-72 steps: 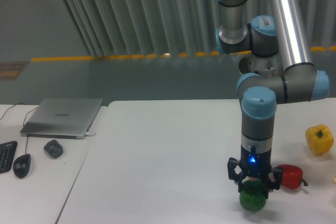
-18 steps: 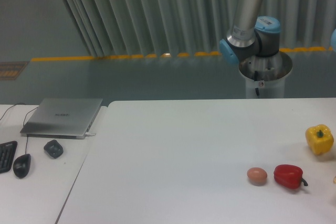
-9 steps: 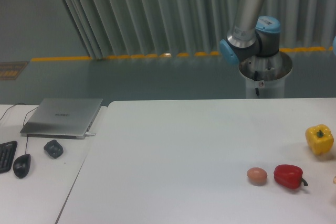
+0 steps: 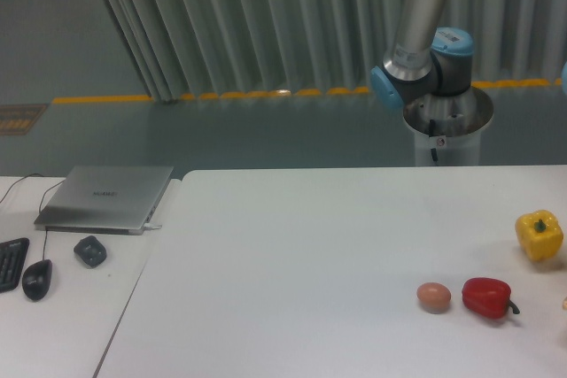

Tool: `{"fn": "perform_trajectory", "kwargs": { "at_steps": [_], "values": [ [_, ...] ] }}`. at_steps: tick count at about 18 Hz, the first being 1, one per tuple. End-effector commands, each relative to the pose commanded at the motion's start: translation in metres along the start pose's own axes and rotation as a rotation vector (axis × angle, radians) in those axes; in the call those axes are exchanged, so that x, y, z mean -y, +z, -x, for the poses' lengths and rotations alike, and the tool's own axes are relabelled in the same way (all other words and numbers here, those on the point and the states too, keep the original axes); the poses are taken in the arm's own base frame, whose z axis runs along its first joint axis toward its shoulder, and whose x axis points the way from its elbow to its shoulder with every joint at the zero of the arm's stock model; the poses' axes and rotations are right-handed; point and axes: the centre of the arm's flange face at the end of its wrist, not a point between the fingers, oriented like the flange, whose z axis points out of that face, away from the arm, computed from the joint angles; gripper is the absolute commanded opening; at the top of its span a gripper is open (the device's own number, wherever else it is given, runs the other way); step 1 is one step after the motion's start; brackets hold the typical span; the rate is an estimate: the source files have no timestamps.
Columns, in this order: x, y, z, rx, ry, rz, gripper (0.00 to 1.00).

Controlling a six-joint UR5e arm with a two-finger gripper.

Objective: Place the green peppers in a basket

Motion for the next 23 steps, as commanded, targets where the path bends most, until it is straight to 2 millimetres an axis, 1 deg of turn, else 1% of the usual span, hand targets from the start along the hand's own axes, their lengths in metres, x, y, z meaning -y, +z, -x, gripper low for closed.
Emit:
{"fn": "perform_trajectory", "kwargs": {
  "at_steps": [2,5,9,12,19,21,23],
  "values": [
    [0.001,0.000,0.000,0.001,-0.015,-0.002,1.00],
    [0.008,-0.002,0.003,0.007,-0.036,-0.010,1.00],
    [0.037,-0.013,0.013,0.025,-0.108,-0.015,1.00],
    [0.055,-0.019,0.018,0.032,-0.107,-0.014,1.00],
    [0.058,-0.023,0.017,0.033,-0.118,-0.020,1.00],
    [0.062,-0.031,0.017,0.042,-0.129,-0.018,1.00],
    [0.067,-0.033,0.018,0.045,-0.140,-0.019,1.00]
  ]
}}
